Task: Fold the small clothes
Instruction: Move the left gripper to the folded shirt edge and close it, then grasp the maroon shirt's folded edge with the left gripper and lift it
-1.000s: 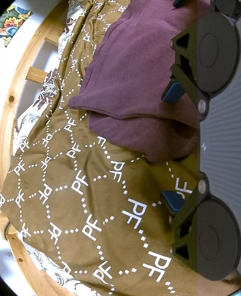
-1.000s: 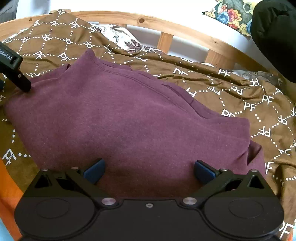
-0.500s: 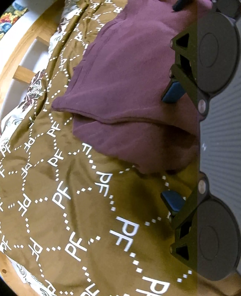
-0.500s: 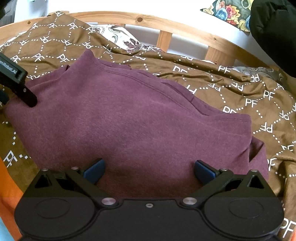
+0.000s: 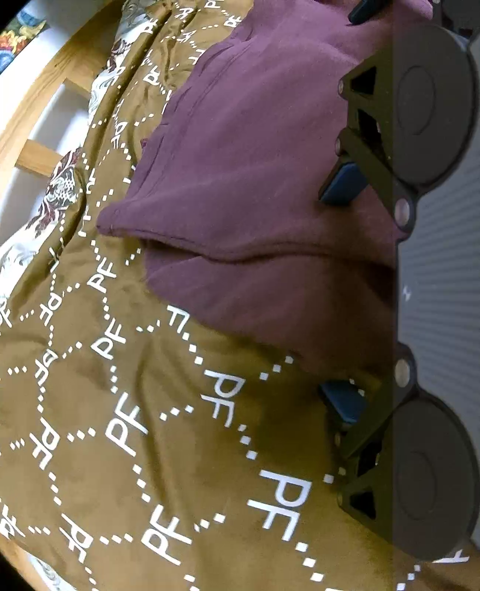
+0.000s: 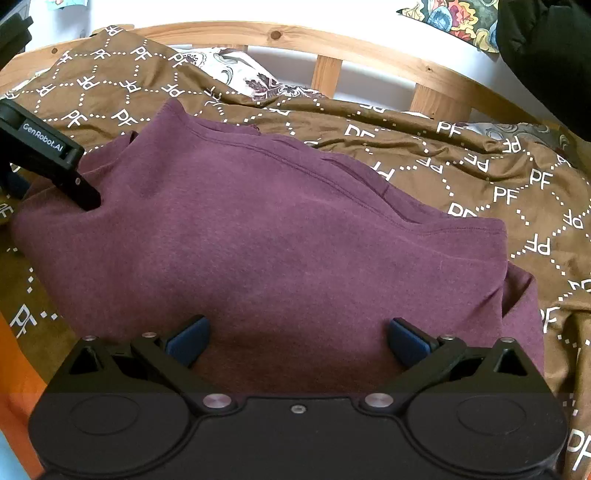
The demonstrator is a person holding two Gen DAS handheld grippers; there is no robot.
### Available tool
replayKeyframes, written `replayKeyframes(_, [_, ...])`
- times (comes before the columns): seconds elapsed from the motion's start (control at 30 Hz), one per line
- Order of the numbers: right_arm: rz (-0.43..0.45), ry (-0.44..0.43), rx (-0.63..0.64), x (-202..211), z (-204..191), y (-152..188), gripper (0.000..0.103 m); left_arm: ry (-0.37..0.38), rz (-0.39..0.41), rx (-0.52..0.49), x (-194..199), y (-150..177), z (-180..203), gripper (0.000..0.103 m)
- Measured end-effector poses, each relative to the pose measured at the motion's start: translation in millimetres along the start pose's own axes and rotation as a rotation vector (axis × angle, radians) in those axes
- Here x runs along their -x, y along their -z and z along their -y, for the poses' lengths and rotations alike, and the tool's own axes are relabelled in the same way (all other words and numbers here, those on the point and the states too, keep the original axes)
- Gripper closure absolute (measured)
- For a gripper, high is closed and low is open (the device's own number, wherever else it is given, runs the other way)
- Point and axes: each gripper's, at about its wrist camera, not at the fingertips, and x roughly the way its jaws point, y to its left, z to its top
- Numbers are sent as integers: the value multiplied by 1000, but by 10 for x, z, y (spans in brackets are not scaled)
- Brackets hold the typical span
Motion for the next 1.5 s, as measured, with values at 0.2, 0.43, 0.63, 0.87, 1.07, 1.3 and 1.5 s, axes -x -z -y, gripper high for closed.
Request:
replayKeyframes(0.2, [1,1,-2,2,-9,1,1,26,-12,54,22,-6,-105,1])
replayKeyframes(0.43, [-1,-5,-9,-2,3,3,1,57,-12,117,123,20,-225,22])
replayKeyframes(0.63, [-1,-8,-13,-5,13,3,1,147,-22,239,167,48,-421,41])
replayKeyframes(0.87, [-2,-12,-18,-8,18,7,1,189,-10,269,173,37,-452,59])
replayKeyframes(1.07, [-3,-13,-20,-11,21,7,1,198,8,259,269,54,-439,62])
replayKeyframes(1.3, [-2,-13,-21,-12,25,6,1,144,-2,283,218,34,-490,31])
replayKeyframes(1.5, [-3,-13,-21,-12,27,5,1,28,51,176,201,-39,-327,21])
